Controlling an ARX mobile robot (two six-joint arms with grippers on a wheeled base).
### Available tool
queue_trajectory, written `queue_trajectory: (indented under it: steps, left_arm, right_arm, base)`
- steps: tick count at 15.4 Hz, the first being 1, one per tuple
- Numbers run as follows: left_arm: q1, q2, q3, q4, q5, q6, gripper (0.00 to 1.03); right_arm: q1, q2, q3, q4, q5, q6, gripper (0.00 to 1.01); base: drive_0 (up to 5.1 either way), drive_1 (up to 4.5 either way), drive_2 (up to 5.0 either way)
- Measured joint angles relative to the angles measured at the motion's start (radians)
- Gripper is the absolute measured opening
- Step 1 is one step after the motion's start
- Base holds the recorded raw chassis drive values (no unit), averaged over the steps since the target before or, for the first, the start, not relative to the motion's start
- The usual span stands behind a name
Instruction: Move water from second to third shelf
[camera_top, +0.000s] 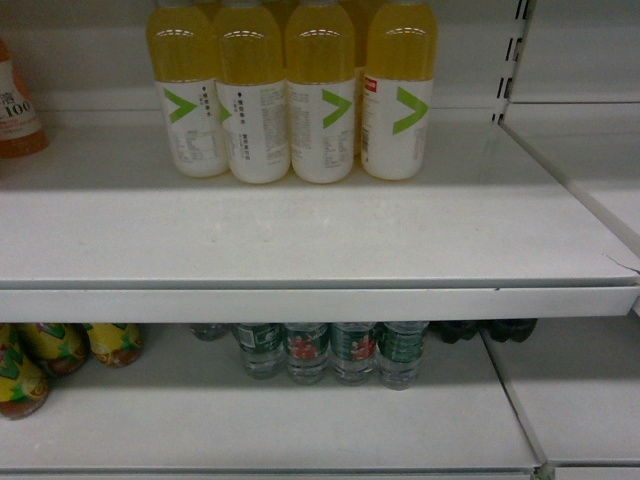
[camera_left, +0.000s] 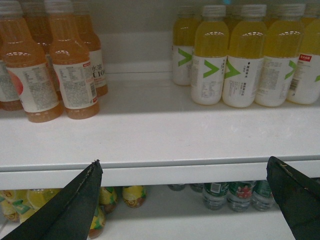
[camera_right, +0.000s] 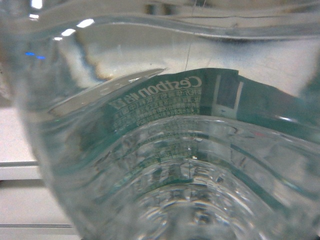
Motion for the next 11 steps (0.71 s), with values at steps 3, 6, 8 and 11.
queue_trajectory:
  steps: [3,6,8,11]
  left_arm:
    - [0.0,0.0,0.0,0.0,0.0,0.0,0.98]
    - [0.0,0.0,0.0,0.0,0.0,0.0,0.98]
    - [0.0,0.0,0.0,0.0,0.0,0.0,0.98]
    - [0.0,0.0,0.0,0.0,0.0,0.0,0.98]
  right_arm:
    - [0.0,0.0,0.0,-0.001,-0.006,0.0,0.4]
    - [0.0,0.0,0.0,0.001,-0.007,0.0,0.4]
    - [0.0,0.0,0.0,0.001,-0.007,0.0,0.4]
    - [0.0,0.0,0.0,0.001,-0.007,0.0,0.4]
  base:
    - [-1.5,0.86,0.9]
    - [-4.6,2.49,2.5]
    - [-4.8,2.47,2.5]
    - [-4.9,2.49,2.5]
